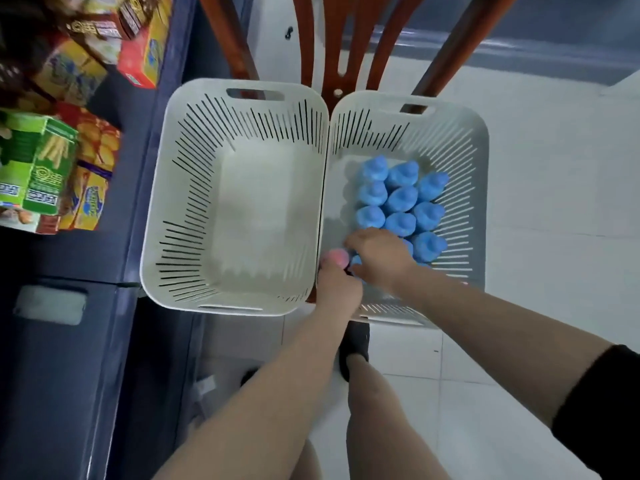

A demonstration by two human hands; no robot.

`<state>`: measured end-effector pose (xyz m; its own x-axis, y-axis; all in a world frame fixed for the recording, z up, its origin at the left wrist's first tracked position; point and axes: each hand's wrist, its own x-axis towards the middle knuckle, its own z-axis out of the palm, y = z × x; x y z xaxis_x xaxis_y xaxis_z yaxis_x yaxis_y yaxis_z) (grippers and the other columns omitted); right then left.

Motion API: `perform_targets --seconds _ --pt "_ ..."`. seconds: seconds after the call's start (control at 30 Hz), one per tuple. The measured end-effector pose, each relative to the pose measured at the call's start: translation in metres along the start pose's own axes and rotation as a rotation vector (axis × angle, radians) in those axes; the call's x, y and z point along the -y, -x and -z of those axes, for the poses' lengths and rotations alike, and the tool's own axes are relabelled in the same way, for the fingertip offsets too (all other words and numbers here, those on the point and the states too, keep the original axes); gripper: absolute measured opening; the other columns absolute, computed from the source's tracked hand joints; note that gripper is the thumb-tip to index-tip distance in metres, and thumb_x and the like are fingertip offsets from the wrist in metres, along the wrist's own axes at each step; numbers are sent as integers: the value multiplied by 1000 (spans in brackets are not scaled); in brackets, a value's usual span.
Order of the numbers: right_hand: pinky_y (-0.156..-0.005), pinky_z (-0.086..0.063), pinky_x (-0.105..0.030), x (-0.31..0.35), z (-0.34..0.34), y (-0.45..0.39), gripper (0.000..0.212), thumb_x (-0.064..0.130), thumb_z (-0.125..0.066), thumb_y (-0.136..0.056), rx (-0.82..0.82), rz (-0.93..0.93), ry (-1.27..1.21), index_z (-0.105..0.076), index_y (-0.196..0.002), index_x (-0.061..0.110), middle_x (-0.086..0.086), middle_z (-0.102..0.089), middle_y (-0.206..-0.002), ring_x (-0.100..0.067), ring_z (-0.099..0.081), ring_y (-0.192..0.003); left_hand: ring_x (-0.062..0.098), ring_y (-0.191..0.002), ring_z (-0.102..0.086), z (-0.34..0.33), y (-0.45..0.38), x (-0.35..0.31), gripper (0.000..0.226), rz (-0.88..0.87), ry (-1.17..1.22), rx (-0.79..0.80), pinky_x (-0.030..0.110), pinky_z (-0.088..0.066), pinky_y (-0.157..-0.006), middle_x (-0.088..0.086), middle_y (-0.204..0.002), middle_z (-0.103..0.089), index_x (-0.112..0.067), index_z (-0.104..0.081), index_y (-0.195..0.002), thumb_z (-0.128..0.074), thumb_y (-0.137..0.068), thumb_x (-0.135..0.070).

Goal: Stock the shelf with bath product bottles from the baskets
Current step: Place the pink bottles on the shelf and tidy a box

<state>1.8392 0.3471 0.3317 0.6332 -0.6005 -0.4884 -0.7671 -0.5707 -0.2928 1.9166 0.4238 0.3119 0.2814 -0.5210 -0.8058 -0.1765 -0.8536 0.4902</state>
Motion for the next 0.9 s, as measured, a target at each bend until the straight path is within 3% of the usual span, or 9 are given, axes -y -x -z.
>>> perform_targets --seconds 0.07,0.2,0.3,0.47,0.57,0.67,0.8,0.83,0.9 --pt "-72 -33 -31 -3 -18 -15 7 22 -53 -81 16 15 48 -53 -87 18 -3 -61 -100 -28 -56 -99 22 -81 -58 -3 -14 0 31 53 -12 -24 28 -44 -69 8 -86 -59 -6 -60 -92 -62 -64 8" --pt "-89 -33 -33 -5 -45 -36 16 17 -51 -85 76 58 146 -56 -101 19 -1 -59 -109 -24 -54 -107 26 -93 -63 -13 -23 -4 46 99 66 -16 38 -51 -86 11 -99 -67 -11 -55 -107 -51 -63 1" --pt "-90 -29 -32 -6 -51 -45 18 19 -47 -90 10 75 138 -57 -105 16 -4 -60 -110 -23 -55 -107 30 -94 -66 -23 -37 8 62 107 138 -57 46 -53 -86 12 -100 -67 -16 -51 -112 -42 -51 -8" --pt "-84 -24 -28 -14 -37 -33 18 25 -55 -86 -116 102 -43 -61 -98 14 -3 -63 -103 -24 -57 -100 34 -100 -62 -14 -14 2 71 0 234 -49 52 -49 -90 9 -109 -64 -34 -50 -118 -46 -57 2" --pt "-80 -36 -32 -17 -9 -17 26 31 -59 -87 -149 49 -203 -60 -99 9 -5 -60 -98 -27 -54 -92 38 -101 -61 -7 -1 1 68 -108 315 -41 58 -48 -89 8 -108 -64 -37 -55 -109 -45 -52 -2" --pt "-75 -45 -41 -17 32 2 25 23 -62 -87 -207 97 -330 -60 -100 2 -9 -60 -94 -27 -56 -85 20 -81 -62 18 34 -30 53 -226 251 -11 38 -53 -78 -10 -100 -65 -37 -56 -105 -43 -71 1" --pt "-69 -35 -12 -5 97 28 20 20 -64 -87 -306 125 -504 -60 -97 4 5 -53 -89 -13 -50 -81 -10 -66 -55 57 78 -64 45 -377 176 -47 2 -41 -54 -22 -87 -55 -36 -48 -106 -43 -84 4" --pt "-70 -34 -9 0 112 34 19 20 -66 -86 -329 131 -525 -60 -97 5 7 -51 -88 -11 -48 -81 -13 -71 -54 67 86 -69 42 -411 163 -70 1 -39 -54 -20 -90 -54 -31 -49 -109 -47 -85 3" --pt "-72 -34 -5 11 141 45 23 21 -68 -84 -377 133 -555 -61 -98 4 4 -51 -88 -11 -47 -80 -2 -93 -54 87 104 -81 38 -485 146 -97 5 -37 -66 -15 -102 -55 -21 -52 -117 -56 -85 -1"
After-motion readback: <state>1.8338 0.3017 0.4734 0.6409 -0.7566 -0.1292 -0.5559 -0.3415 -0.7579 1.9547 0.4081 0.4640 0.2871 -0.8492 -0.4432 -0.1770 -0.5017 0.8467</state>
